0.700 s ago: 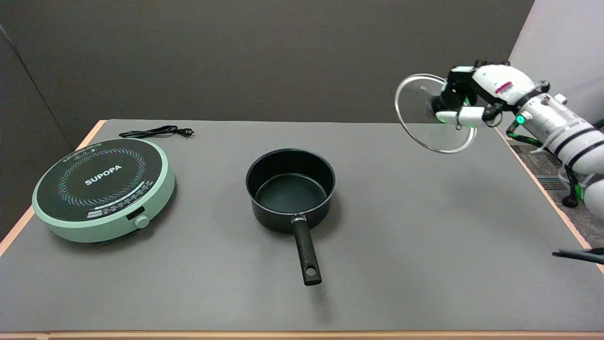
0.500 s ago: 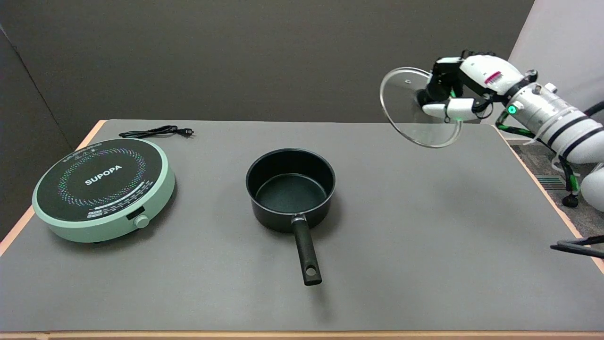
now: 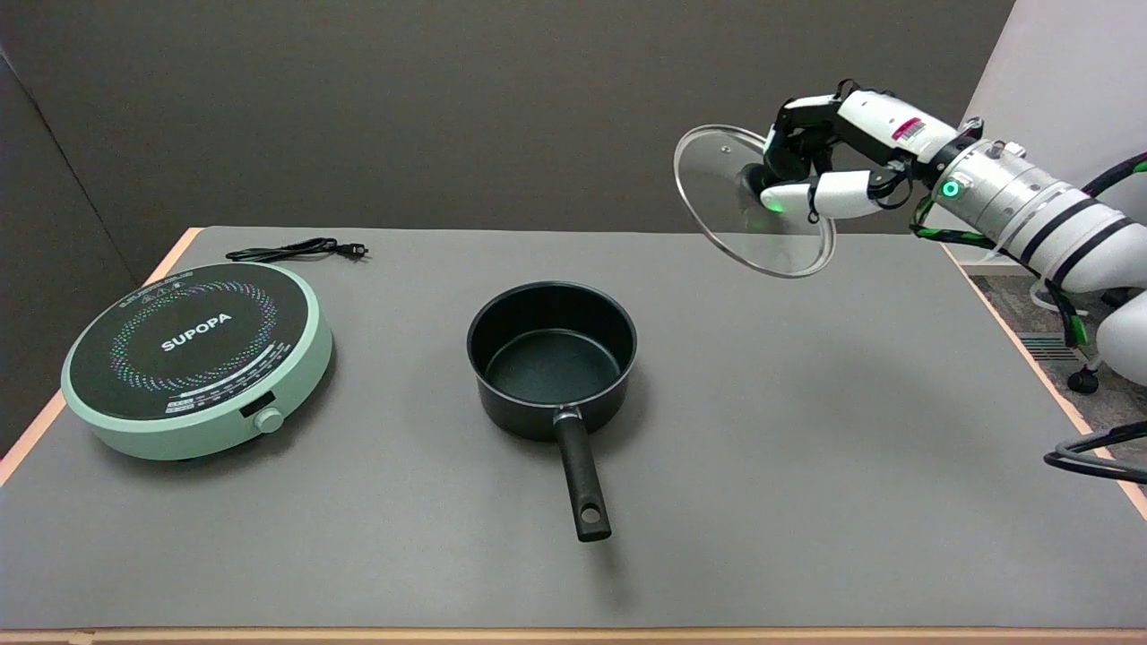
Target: Place the pot lid onto the pot.
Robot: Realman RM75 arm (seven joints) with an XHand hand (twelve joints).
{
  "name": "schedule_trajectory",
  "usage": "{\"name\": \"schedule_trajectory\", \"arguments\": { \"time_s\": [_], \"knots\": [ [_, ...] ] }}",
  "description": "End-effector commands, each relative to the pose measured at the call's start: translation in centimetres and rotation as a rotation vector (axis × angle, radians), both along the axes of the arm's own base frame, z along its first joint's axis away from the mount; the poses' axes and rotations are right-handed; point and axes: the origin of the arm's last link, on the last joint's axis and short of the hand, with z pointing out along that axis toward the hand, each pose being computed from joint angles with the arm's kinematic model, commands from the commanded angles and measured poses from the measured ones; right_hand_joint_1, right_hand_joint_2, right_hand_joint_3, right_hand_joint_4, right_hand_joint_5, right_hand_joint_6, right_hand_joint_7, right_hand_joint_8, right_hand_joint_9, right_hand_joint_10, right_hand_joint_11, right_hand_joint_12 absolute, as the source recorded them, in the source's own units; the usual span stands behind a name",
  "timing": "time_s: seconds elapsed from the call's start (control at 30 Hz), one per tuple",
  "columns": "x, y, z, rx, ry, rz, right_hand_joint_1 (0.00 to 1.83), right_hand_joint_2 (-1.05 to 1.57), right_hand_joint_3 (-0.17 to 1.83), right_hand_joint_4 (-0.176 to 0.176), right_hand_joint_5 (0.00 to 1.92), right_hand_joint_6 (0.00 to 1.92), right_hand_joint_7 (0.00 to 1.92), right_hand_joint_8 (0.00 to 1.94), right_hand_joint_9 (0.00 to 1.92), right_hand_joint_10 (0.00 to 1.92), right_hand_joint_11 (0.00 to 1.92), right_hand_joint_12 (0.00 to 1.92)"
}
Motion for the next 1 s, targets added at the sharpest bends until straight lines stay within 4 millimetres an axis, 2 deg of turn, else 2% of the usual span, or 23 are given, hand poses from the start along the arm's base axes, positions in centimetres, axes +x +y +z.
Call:
{"name": "schedule_trajectory", "arguments": {
  "time_s": [0.03,0.87,1.0],
  "knots": [
    [-0.15,-0.13,-1.32,0.059,-0.110,-0.062,1.21,1.04,0.29,-0.066,0.73,1.32,0.98,1.15,0.86,1.65,0.59,1.42],
    [-0.17,-0.18,-1.20,0.050,-0.127,-0.079,1.21,1.05,0.28,-0.064,0.74,1.31,0.98,1.14,0.86,1.64,0.58,1.45],
    [0.33,-0.23,-0.97,0.044,-0.124,-0.064,1.21,1.05,0.27,-0.066,0.74,1.31,0.99,1.14,0.86,1.64,0.58,1.45]
  ]
}}
